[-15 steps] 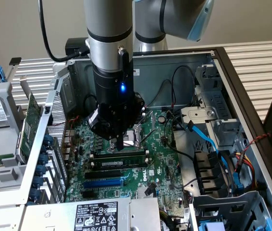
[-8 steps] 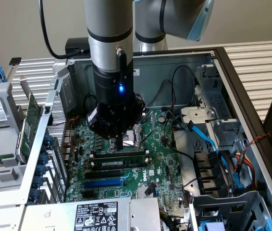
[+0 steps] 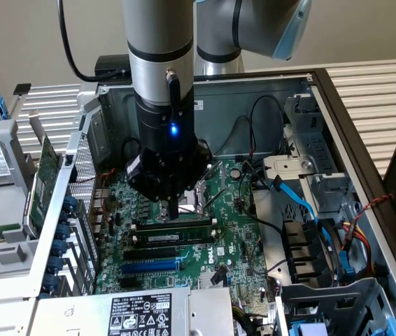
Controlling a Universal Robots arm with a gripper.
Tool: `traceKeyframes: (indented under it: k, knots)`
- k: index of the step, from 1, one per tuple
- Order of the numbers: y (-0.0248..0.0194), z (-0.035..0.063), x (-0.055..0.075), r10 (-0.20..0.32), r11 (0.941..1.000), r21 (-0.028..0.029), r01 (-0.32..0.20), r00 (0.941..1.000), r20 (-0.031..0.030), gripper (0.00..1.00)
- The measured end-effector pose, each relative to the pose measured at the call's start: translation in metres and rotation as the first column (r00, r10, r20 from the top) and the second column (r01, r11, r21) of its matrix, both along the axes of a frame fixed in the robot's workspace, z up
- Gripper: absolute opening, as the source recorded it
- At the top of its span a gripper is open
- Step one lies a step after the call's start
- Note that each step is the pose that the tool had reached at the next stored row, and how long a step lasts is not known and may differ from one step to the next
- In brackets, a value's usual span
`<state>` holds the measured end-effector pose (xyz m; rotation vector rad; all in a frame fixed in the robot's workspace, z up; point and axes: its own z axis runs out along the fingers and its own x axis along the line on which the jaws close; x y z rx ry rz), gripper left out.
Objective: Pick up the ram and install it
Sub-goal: 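Press down the ram until it locks into place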
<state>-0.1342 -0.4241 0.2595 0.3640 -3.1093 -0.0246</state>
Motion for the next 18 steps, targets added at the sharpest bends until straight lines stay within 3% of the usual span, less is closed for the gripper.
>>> traceKeyframes:
  k: [7, 12, 15, 18]
  knots:
    - [0.0000, 0.0001, -0.0001, -0.060, 0.9982, -0.0089, 0.060, 0.9981, -0.0131, 0.11]
    - [0.0000, 0.0000, 0.0000, -0.107, 0.9942, -0.0128, 0.107, 0.9941, -0.0136, 0.11]
    - [-0.0001, 0.0000, -0.0001, -0.128, 0.9917, -0.0182, 0.127, 0.9917, -0.0133, 0.11]
    - [0.0000, 0.0000, -0.0001, -0.128, 0.9917, -0.0185, 0.127, 0.9917, -0.0133, 0.11]
